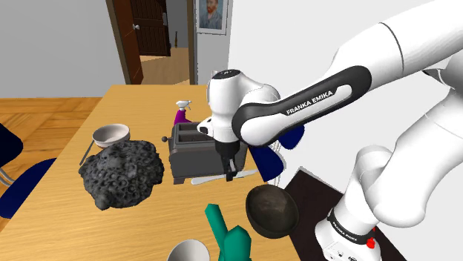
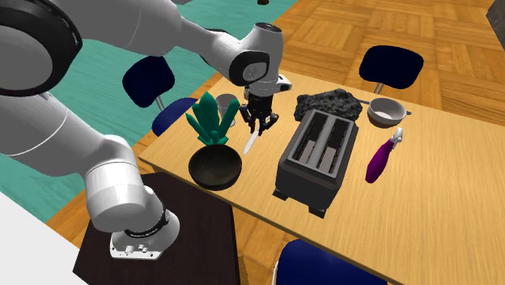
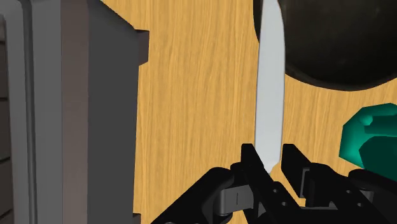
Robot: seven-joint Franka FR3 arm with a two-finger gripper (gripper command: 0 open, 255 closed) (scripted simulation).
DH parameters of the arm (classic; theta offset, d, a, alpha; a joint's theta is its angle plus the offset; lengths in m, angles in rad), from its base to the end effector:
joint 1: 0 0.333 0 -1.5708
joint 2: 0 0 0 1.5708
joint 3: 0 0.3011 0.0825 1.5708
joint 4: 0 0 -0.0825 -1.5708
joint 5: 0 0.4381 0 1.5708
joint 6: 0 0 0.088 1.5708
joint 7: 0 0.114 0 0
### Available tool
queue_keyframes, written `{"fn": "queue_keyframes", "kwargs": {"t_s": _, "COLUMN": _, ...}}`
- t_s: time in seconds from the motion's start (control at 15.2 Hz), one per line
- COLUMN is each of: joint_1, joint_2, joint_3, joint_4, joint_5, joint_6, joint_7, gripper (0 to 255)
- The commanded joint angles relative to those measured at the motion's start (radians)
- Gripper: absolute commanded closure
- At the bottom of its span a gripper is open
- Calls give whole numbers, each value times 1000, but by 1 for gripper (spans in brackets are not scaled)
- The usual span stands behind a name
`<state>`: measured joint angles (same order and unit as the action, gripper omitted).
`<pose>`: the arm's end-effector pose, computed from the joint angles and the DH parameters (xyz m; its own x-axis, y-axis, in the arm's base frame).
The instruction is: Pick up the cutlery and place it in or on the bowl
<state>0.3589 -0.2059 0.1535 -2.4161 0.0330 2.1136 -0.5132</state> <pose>0.4328 0.2434 0.3262 0.5345 0.8405 -0.0881 0.8409 -0.5394 -0.0441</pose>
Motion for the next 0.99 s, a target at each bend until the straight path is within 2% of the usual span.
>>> {"fn": "queue_keyframes", "kwargs": {"t_s": 0.0, "joint_1": 8, "joint_2": -88, "joint_3": 1, "joint_4": -79, "joint_5": 16, "joint_6": -9, "joint_7": -4, "gripper": 255}}
{"fn": "queue_keyframes", "kwargs": {"t_s": 0.4, "joint_1": 42, "joint_2": -356, "joint_3": 0, "joint_4": -297, "joint_5": 58, "joint_6": -59, "joint_7": -8, "gripper": 255}}
{"fn": "queue_keyframes", "kwargs": {"t_s": 0.73, "joint_1": 85, "joint_2": -620, "joint_3": 0, "joint_4": -456, "joint_5": 89, "joint_6": -163, "joint_7": 3, "gripper": 255}}
{"fn": "queue_keyframes", "kwargs": {"t_s": 0.79, "joint_1": 90, "joint_2": -645, "joint_3": 0, "joint_4": -469, "joint_5": 91, "joint_6": -176, "joint_7": 5, "gripper": 255}}
{"fn": "queue_keyframes", "kwargs": {"t_s": 0.92, "joint_1": 87, "joint_2": -632, "joint_3": 8, "joint_4": -490, "joint_5": 98, "joint_6": -142, "joint_7": 2, "gripper": 255}}
